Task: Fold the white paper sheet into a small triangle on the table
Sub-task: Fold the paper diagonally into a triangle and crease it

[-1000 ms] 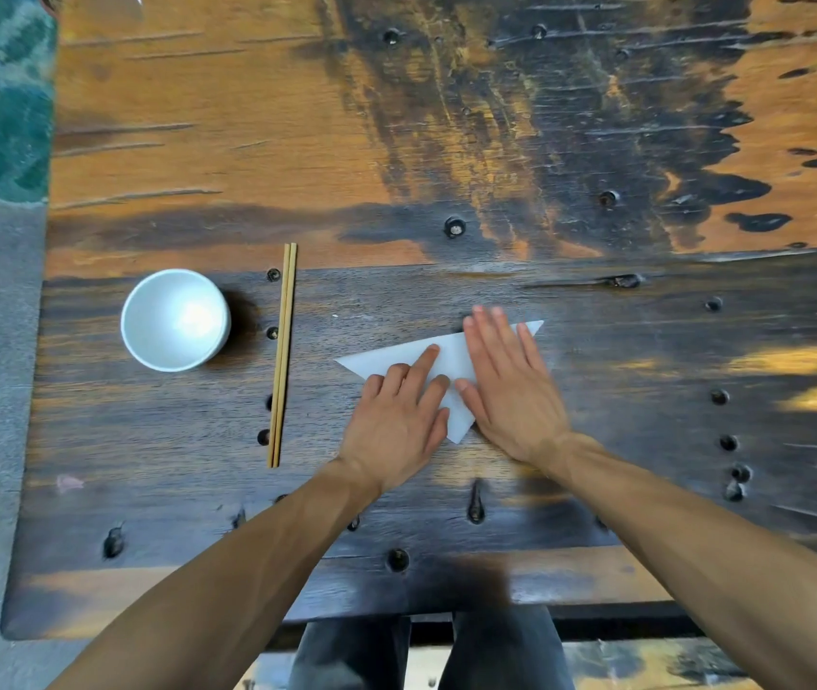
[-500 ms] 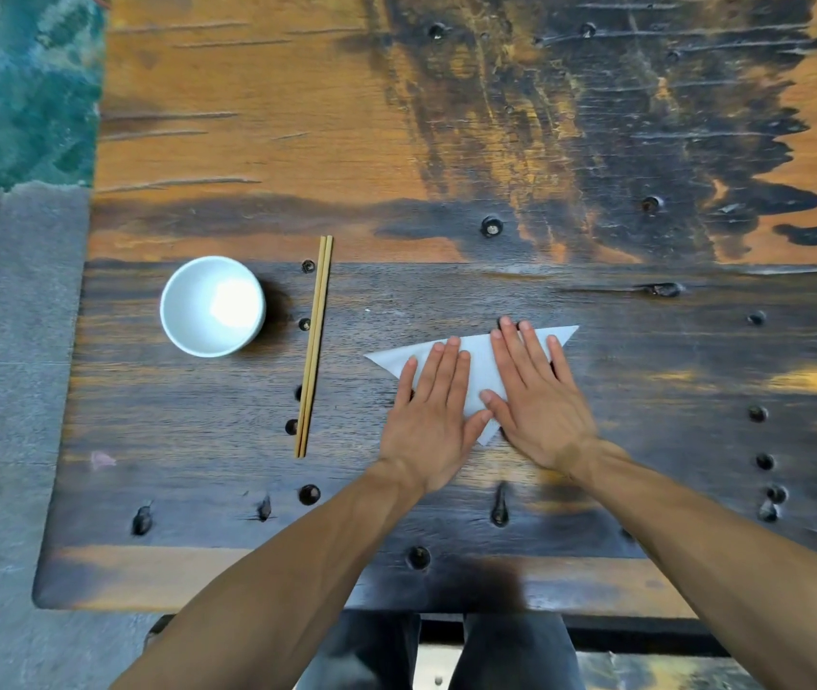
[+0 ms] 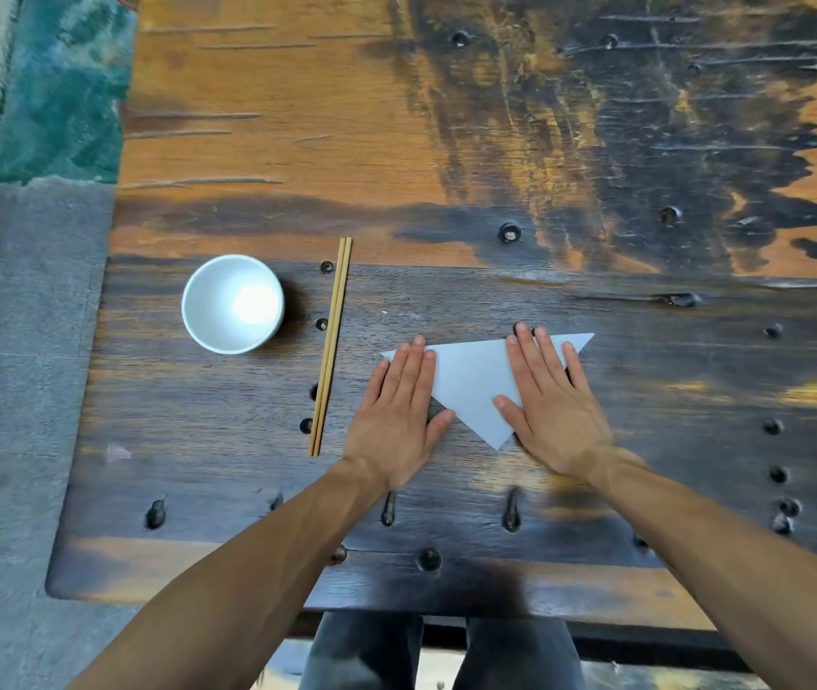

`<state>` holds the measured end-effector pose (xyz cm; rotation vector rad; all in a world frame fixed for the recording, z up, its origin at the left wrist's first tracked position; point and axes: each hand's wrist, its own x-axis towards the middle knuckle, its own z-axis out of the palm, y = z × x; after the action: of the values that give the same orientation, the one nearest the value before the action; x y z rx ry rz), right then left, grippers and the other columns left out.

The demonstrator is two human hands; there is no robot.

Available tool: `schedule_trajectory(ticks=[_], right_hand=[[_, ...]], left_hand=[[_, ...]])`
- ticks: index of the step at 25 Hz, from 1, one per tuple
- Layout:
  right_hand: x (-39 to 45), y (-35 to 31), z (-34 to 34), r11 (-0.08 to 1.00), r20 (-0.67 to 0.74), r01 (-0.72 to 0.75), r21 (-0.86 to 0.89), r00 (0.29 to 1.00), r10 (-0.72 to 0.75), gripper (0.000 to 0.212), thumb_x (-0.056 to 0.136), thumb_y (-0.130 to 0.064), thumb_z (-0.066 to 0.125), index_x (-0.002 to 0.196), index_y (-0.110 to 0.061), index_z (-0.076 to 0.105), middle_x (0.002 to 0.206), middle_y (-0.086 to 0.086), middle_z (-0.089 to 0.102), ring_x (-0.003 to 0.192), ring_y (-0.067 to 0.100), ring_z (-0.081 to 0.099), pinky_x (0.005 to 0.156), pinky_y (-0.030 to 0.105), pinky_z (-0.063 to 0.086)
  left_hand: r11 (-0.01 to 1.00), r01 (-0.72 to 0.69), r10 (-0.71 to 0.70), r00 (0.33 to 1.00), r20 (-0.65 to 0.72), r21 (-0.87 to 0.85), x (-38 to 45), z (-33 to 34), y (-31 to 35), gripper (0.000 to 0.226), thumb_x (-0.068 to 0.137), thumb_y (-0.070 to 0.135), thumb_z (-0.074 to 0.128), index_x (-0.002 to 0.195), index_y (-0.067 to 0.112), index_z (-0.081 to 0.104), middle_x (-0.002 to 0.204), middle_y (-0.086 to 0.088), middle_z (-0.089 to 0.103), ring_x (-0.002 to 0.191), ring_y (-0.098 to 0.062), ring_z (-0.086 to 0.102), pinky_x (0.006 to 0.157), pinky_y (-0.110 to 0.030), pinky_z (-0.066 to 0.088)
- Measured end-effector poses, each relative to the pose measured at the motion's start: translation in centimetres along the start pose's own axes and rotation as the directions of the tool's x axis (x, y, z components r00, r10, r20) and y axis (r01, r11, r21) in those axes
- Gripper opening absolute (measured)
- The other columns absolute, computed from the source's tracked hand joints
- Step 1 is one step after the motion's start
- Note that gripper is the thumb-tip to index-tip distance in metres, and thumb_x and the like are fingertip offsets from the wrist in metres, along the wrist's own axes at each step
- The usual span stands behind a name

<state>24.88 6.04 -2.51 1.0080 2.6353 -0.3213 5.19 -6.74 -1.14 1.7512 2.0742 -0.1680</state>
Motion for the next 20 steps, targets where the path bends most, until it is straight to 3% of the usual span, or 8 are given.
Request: schedule_trajectory(ticks=[12, 18, 20], right_hand=[[-0.2, 0.5, 0.0, 0.999, 0.025, -0.031, 0.02, 0.999, 0.03, 0.074, 0.099, -0.059, 0.007, 0.153, -0.014, -0.015, 0.162, 0.003, -0.018, 0.148, 0.018, -0.021, 0.12, 0.041, -0.012], [-1.9, 4.5, -0.6, 0.925, 0.003, -0.368, 0.09, 0.929, 0.369, 0.078, 0.097, -0.06, 0.008, 0.155, -0.01, -0.006, 0.164, 0.007, -0.01, 0.149, 0.02, -0.014, 0.121, 0.047, -0.006], [-1.8, 4.7, -1.4, 0.916, -0.042, -0.388, 0.098, 0.918, 0.393, 0.075, 0.099, -0.056, 0.01, 0.155, -0.009, -0.003, 0.164, 0.009, -0.006, 0.15, 0.022, -0.012, 0.121, 0.05, -0.002]], left_hand=[[0.999, 0.029, -0.028, 1.0, -0.01, 0.043, -0.7, -0.5, -3.4, 0.075, 0.098, 0.057, 0.0, 0.153, 0.008, -0.01, 0.161, -0.008, -0.018, 0.147, -0.02, -0.021, 0.12, -0.038, -0.01], [0.993, 0.117, -0.116, 0.993, -0.022, 0.031, -0.8, -0.7, -2.5, 0.076, 0.097, 0.057, -0.003, 0.152, 0.006, -0.011, 0.161, -0.012, -0.017, 0.148, -0.023, -0.018, 0.121, -0.04, -0.008], [0.992, 0.126, -0.126, 0.989, -0.076, 0.0, -1.0, -1.1, -1.7, 0.074, 0.099, 0.055, 0.0, 0.153, 0.004, -0.008, 0.161, -0.013, -0.014, 0.149, -0.025, -0.014, 0.122, -0.042, -0.005]])
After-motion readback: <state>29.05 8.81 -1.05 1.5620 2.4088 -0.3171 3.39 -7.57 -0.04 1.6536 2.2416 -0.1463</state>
